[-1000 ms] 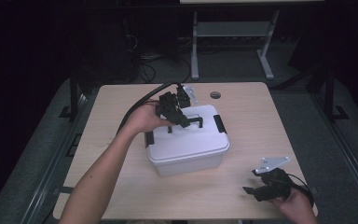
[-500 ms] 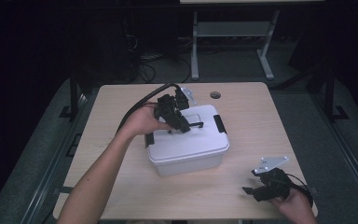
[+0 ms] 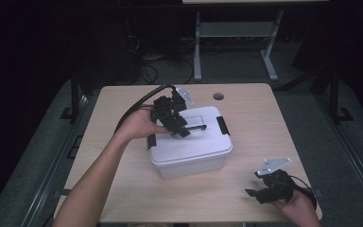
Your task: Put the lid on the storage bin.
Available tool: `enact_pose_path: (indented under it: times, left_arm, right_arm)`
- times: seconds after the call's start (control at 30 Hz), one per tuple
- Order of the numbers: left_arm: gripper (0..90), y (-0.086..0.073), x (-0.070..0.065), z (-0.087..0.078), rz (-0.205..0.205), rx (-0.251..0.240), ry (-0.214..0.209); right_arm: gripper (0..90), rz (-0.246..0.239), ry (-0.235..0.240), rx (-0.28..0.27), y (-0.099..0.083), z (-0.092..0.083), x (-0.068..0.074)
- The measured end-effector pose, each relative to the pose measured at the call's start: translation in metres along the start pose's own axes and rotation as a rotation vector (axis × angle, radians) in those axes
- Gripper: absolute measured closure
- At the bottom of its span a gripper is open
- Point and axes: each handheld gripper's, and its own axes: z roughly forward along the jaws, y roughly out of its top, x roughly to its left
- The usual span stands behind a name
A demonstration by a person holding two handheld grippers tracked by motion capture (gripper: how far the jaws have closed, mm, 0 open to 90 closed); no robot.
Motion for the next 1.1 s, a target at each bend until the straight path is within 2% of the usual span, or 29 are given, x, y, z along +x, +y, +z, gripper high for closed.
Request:
enact_pose_path:
  times: [0.4,1.1]
  left_arm:
    - [52.2,-0.006,-0.007,-0.012,-0.007,-0.017,0.020]
    - [50.4,-0.021,-0.008,-0.021,-0.025,-0.041,0.027]
  right_arm:
    - [27.0,-0.011,-0.003,-0.002,0.002,0.000,0.001]
    - [27.0,-0.010,-0.009,-0.006,0.003,-0.002,0.001]
